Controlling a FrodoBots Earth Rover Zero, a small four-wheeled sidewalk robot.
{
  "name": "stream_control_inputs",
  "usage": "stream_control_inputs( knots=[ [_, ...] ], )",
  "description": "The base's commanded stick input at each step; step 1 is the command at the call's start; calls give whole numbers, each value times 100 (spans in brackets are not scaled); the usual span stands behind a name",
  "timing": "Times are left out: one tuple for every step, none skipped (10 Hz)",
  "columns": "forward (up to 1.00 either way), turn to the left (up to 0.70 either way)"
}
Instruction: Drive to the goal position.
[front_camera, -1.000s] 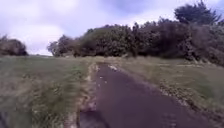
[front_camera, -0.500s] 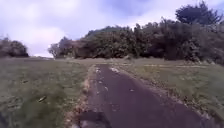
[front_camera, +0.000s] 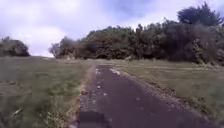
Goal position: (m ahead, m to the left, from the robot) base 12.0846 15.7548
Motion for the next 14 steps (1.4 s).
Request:
stream_control_inputs(
  knots=[
    [85, 0],
    [85, 0],
    [85, 0],
    [85, 0],
    [85, 0],
    [85, 0],
    [85, 0],
    [85, 0],
    [85, 0],
    [85, 0],
    [85, 0],
    [85, 0],
    [85, 0],
    [85, 0]
  ],
)
